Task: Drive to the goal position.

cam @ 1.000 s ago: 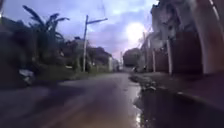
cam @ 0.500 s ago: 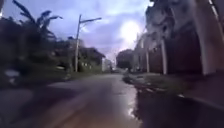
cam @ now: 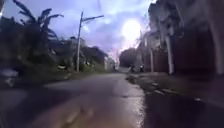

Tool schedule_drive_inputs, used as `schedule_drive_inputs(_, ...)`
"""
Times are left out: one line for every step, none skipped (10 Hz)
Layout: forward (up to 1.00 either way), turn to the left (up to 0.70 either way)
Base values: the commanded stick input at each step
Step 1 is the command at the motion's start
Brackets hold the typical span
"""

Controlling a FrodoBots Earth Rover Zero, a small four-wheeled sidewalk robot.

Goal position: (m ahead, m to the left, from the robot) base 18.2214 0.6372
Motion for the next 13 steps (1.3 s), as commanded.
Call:
schedule_drive_inputs(0.7, -0.35)
schedule_drive_inputs(0.7, -0.35)
schedule_drive_inputs(0.7, -0.22)
schedule_drive_inputs(0.7, -0.04)
schedule_drive_inputs(0.7, 0.0)
schedule_drive_inputs(0.7, 0.0)
schedule_drive_inputs(0.7, 0.0)
schedule_drive_inputs(0.7, -0.17)
schedule_drive_inputs(0.7, -0.34)
schedule_drive_inputs(0.7, -0.24)
schedule_drive_inputs(0.7, -0.13)
schedule_drive_inputs(0.7, -0.03)
schedule_drive_inputs(0.7, 0.0)
